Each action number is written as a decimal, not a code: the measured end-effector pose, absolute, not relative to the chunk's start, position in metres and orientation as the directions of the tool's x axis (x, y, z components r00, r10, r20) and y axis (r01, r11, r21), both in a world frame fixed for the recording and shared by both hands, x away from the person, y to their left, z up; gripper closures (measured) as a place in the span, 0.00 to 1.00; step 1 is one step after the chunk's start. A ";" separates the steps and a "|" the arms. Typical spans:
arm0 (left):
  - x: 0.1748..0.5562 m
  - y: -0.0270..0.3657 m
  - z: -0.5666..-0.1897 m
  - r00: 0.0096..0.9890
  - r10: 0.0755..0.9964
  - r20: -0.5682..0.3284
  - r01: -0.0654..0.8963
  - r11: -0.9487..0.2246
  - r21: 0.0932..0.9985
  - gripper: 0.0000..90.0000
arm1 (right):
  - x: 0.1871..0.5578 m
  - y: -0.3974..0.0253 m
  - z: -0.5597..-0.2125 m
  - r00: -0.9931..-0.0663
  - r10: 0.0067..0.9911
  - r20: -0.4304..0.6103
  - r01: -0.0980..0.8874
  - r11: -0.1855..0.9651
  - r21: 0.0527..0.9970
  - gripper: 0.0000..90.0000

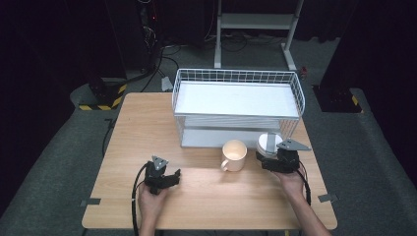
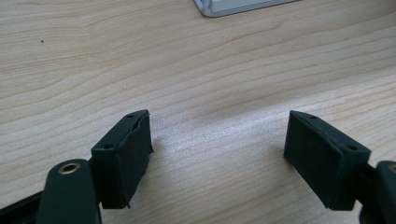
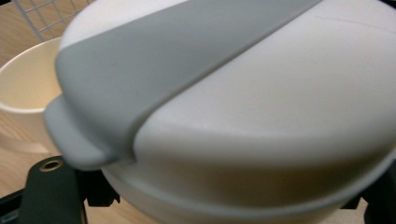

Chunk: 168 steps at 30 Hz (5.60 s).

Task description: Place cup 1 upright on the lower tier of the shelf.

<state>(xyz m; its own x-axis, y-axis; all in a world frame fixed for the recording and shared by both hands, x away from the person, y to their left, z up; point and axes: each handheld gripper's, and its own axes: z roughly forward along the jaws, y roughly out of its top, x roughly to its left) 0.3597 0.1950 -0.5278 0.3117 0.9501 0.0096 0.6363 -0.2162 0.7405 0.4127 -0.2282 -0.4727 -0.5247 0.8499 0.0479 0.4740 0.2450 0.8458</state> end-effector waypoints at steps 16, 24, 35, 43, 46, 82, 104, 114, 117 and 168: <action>0.360 0.195 -0.528 0.313 0.950 0.010 0.637 -0.218 0.740 0.26 | 0.439 -0.219 -0.474 -0.455 0.887 0.072 0.516 0.198 0.833 0.21; 0.360 0.195 -0.528 0.313 0.950 0.010 0.637 -0.218 0.740 0.26 | 0.447 -0.218 -0.478 -0.437 0.897 0.068 0.522 0.192 0.831 0.21; 0.360 0.195 -0.528 0.313 0.950 0.010 0.637 -0.217 0.739 0.26 | 0.451 -0.218 -0.479 -0.423 0.905 0.054 0.516 0.191 0.835 0.21; 0.360 0.195 -0.528 0.313 0.950 0.010 0.637 -0.218 0.740 0.26 | 0.461 -0.211 -0.478 -0.422 0.906 0.038 0.515 0.205 0.832 0.21; 0.360 0.195 -0.528 0.312 0.950 0.009 0.637 -0.217 0.739 0.26 | 0.463 -0.212 -0.480 -0.431 0.902 0.029 0.496 0.210 0.842 0.21; 0.359 0.195 -0.528 0.312 0.950 0.012 0.636 -0.218 0.740 0.26 | 0.490 -0.205 -0.478 -0.409 0.913 0.018 0.494 0.205 0.845 0.21; 0.359 0.195 -0.528 0.312 0.950 0.012 0.636 -0.218 0.741 0.26 | 0.485 -0.209 -0.478 -0.441 0.897 0.017 0.506 0.233 0.830 0.20; 0.359 0.195 -0.528 0.312 0.950 0.012 0.636 -0.218 0.741 0.26 | 0.480 -0.213 -0.483 -0.454 0.891 0.031 0.508 0.230 0.830 0.19; 0.359 0.195 -0.528 0.312 0.950 0.012 0.636 -0.219 0.740 0.26 | 0.480 -0.213 -0.484 -0.452 0.892 0.026 0.509 0.234 0.828 0.19; 0.359 0.195 -0.528 0.312 0.950 0.011 0.636 -0.217 0.741 0.26 | 0.492 -0.211 -0.487 -0.403 0.915 0.020 0.560 0.229 0.796 0.15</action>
<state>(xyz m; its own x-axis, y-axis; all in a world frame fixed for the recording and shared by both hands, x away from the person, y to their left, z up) 0.3594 0.1949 -0.5278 0.3120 0.9500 0.0108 0.6357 -0.2172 0.7407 0.4922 -0.2112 -0.4868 -0.4027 0.9151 0.0200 0.5599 0.2289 0.7963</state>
